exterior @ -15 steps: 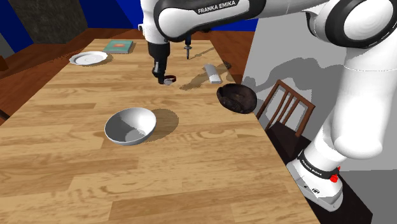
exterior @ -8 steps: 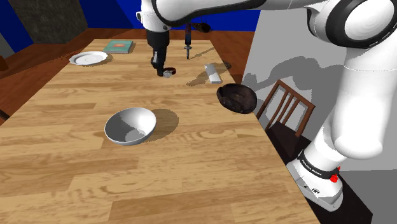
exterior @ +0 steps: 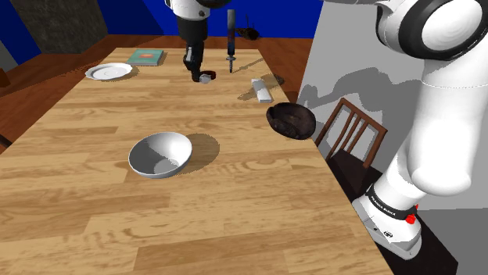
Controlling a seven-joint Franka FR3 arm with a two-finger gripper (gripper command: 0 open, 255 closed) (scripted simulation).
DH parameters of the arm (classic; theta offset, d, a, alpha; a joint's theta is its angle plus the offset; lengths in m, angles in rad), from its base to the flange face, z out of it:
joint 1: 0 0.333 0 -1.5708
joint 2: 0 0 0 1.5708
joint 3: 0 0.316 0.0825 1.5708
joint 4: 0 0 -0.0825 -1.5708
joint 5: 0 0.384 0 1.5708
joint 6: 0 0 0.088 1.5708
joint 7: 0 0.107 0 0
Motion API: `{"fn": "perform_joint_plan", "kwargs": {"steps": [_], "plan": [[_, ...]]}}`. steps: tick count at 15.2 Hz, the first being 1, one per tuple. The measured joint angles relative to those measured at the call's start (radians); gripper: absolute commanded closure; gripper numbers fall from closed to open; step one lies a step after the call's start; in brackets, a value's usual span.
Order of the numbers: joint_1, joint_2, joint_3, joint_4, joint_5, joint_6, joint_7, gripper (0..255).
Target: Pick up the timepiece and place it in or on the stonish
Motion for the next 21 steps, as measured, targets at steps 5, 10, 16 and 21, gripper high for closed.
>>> {"fn": "perform_joint_plan", "kwargs": {"steps": [5,10,16,21], "plan": [[-0.034,-0.107,0.002,-0.108,0.035,0.008,-0.024,255],[-0.093,-0.317,-0.014,-0.36,0.111,0.066,-0.09,255],[-0.125,-0.576,-0.063,-0.637,0.192,0.1,-0.186,255],[-0.131,-0.77,-0.119,-0.817,0.229,0.091,-0.263,255]]}}
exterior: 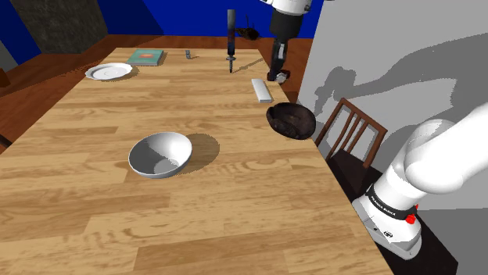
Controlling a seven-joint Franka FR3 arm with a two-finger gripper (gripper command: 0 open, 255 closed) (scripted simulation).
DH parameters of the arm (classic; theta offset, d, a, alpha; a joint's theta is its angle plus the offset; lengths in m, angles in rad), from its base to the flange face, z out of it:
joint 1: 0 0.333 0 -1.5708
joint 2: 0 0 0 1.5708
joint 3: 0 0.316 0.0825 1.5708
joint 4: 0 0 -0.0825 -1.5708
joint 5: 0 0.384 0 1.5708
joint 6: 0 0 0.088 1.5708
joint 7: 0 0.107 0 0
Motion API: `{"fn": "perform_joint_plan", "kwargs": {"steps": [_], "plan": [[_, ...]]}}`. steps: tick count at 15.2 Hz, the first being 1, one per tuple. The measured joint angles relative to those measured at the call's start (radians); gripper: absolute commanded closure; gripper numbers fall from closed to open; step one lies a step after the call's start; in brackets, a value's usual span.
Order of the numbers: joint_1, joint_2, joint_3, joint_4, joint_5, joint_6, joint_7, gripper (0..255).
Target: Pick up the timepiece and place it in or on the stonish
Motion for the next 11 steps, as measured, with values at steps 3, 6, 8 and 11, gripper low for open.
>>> {"fn": "perform_joint_plan", "kwargs": {"steps": [3,6,8,11], "plan": [[-0.004,-0.105,-0.041,-0.07,0.006,-0.033,-0.049,255],[-0.002,-0.165,-0.055,-0.135,0.01,-0.029,-0.066,255],[-0.001,-0.172,-0.057,-0.166,0.01,-0.005,-0.068,255],[0.001,-0.182,-0.055,-0.214,0.013,0.033,-0.067,255]]}}
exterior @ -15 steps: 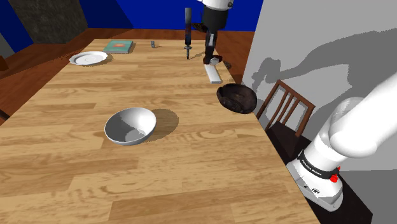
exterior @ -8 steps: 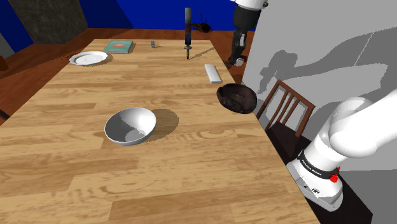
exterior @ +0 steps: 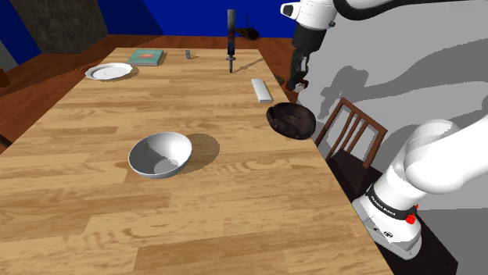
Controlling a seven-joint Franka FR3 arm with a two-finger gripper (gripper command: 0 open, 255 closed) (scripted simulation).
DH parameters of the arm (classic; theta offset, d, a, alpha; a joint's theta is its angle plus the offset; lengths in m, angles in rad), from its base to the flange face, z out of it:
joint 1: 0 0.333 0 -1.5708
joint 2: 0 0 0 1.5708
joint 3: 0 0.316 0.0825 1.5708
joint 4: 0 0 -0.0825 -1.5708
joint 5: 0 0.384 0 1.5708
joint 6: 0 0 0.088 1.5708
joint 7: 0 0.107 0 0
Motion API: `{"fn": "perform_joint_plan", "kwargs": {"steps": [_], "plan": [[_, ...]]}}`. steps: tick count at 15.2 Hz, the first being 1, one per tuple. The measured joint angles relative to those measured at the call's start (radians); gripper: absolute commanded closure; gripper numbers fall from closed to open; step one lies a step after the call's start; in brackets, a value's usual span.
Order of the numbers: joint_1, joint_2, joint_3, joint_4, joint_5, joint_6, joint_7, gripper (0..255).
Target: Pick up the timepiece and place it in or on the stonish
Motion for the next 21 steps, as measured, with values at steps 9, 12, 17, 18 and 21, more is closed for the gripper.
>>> {"fn": "perform_joint_plan", "kwargs": {"steps": [9,12,17,18,21], "plan": [[0.002,0.003,0.006,-0.117,0.004,0.119,0.001,255],[0.003,0.005,0.008,-0.136,0.005,0.141,0.003,255],[0.003,0.006,0.009,-0.139,0.005,0.145,0.003,0],[0.003,0.006,0.009,-0.139,0.005,0.145,0.003,0],[0.003,0.006,0.009,-0.139,0.005,0.145,0.003,0]]}}
